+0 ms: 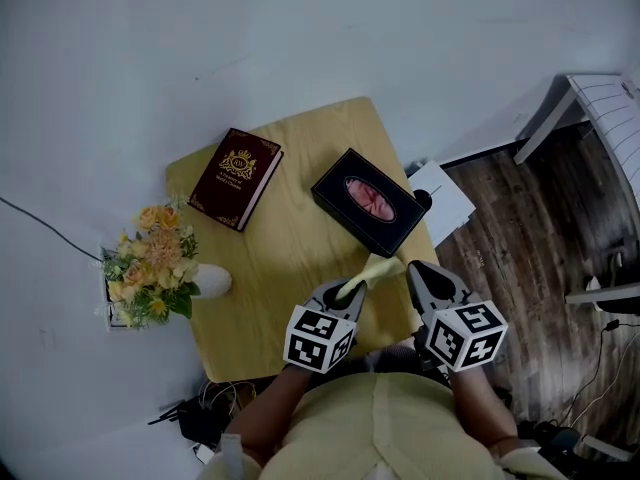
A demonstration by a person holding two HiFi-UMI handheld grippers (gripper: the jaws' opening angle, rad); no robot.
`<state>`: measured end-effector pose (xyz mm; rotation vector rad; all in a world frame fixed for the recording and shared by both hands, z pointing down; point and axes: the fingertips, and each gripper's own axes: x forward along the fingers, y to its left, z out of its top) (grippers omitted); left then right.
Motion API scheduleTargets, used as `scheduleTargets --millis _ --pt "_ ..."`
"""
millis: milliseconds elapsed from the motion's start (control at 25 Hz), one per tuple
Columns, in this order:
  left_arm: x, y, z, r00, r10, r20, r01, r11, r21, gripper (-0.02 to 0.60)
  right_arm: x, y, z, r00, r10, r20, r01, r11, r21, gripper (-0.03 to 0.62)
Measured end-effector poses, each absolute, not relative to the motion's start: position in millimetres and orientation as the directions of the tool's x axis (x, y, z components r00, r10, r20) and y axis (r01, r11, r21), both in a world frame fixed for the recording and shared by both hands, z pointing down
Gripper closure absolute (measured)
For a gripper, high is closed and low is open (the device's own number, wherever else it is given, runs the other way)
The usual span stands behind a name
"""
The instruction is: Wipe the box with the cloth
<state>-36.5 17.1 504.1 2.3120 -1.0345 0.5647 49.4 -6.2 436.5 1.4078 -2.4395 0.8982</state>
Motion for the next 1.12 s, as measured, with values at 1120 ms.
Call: scheduleTargets --millis 1120 --pt "-159.1 -69.6 455.3 0.415 -0.786 0.458 -0.907 -0.397 0.139 0.546 7.0 -18.8 418.3 -0.522 -0.741 0.422 -0.847 0.392 -0.360 0.563"
